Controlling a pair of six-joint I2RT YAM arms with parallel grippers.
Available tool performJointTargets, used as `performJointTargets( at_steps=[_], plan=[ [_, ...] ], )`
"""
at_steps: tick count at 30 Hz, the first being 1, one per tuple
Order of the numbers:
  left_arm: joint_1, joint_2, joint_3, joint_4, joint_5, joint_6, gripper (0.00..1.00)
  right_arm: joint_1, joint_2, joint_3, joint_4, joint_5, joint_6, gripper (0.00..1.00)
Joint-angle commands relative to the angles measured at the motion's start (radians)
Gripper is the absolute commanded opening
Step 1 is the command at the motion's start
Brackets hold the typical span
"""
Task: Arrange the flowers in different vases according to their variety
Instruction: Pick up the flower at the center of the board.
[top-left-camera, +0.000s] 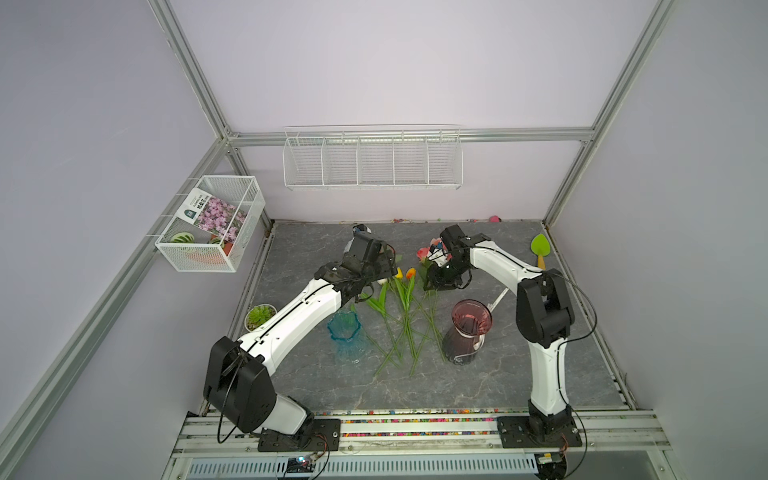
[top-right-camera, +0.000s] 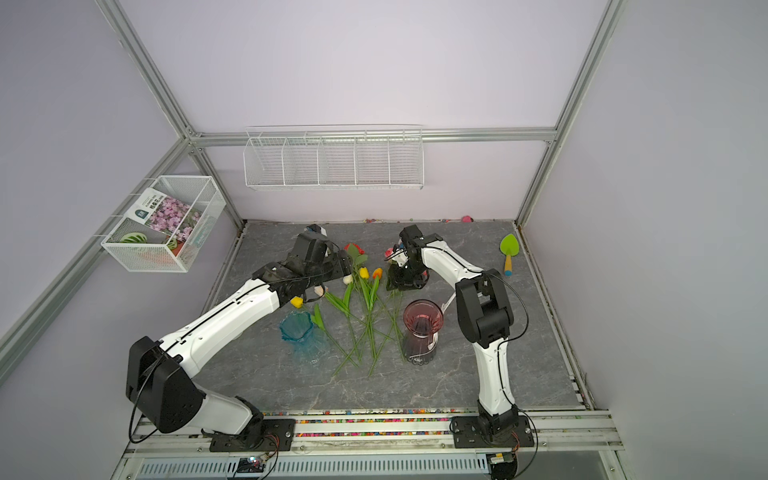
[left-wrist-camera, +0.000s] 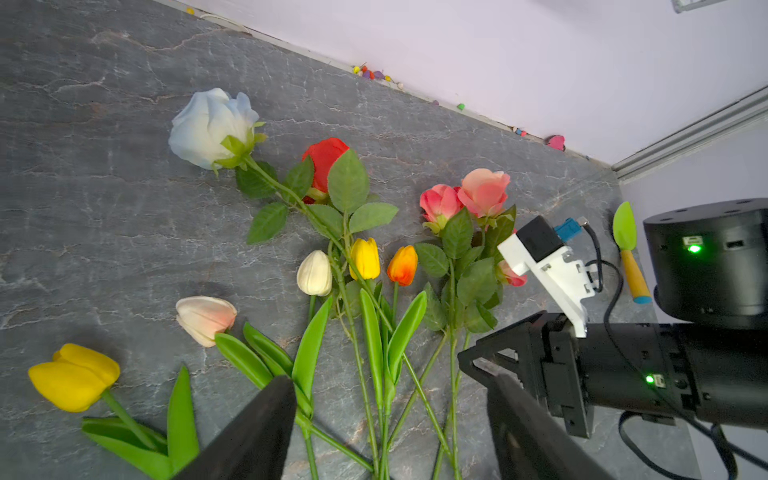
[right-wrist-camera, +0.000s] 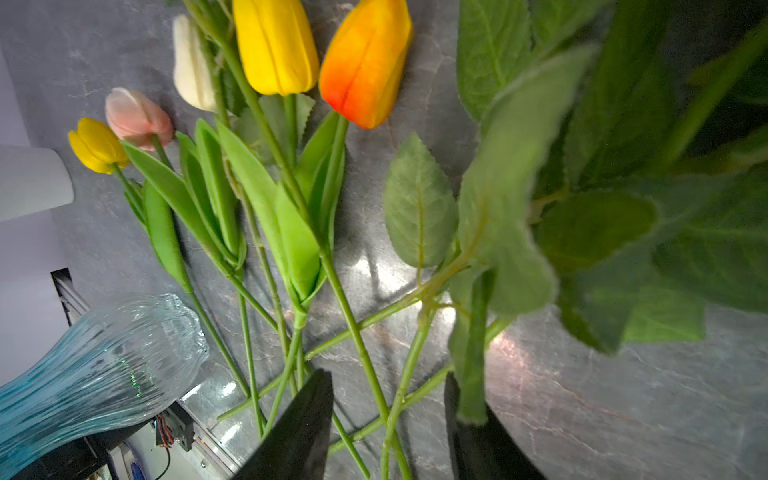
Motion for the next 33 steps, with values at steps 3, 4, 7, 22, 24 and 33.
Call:
performJointTargets(
  at_steps=[3,4,7,22,24,33],
  plan=[
    [-0.002,0.012,-0.012,-0.008,-0.033,-0.010,0.77,0.017,0.038,0.020,-0.033,0.030,-0.021,0.45],
    [-0.002,0.015,-0.012,-0.008,-0.032,-0.011,0.77,0.019,0.045,0.021,-0.034,0.030,-0.022,0.44],
    [-0.002,0.019,-0.013,-0.008,-0.032,-0.009,0.77,0.030,0.059,0.022,-0.034,0.033,-0.024,0.40],
    [0.000,0.022,-0.021,-0.007,-0.032,-0.012,0.77,0.049,0.048,0.013,-0.024,0.027,-0.015,0.11],
    [0.000,0.019,-0.024,-0.007,-0.030,-0.013,0.77,0.049,0.027,0.011,-0.024,0.024,-0.015,0.05],
    [0.000,-0.027,-0.055,-0.001,-0.011,-0.016,0.77,0.048,-0.110,-0.026,0.041,0.027,0.003,0.00]
  ],
)
